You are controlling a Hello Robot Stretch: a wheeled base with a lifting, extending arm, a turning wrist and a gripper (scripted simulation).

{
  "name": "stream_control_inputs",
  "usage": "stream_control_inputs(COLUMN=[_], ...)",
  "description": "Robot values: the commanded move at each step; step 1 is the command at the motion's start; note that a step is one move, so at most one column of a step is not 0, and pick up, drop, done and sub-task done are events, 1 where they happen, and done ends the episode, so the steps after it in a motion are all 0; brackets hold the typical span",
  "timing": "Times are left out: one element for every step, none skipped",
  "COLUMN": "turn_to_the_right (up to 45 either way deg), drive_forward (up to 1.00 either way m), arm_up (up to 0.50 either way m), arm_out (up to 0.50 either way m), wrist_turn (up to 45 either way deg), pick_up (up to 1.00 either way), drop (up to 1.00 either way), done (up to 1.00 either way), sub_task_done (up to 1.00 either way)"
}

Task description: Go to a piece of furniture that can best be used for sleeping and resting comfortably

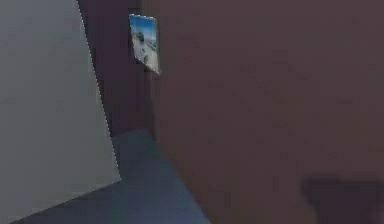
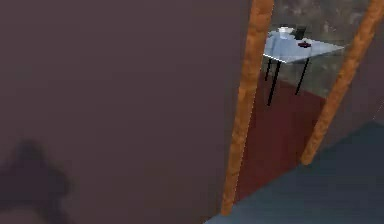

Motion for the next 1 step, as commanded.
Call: stream_control_inputs(turn_to_the_right=[-45.0], drive_forward=[0.0], arm_up=[0.0], arm_out=[0.0], wrist_turn=[0.0], pick_up=[0.0], drop=[0.0], done=[0.0], sub_task_done=[0.0])
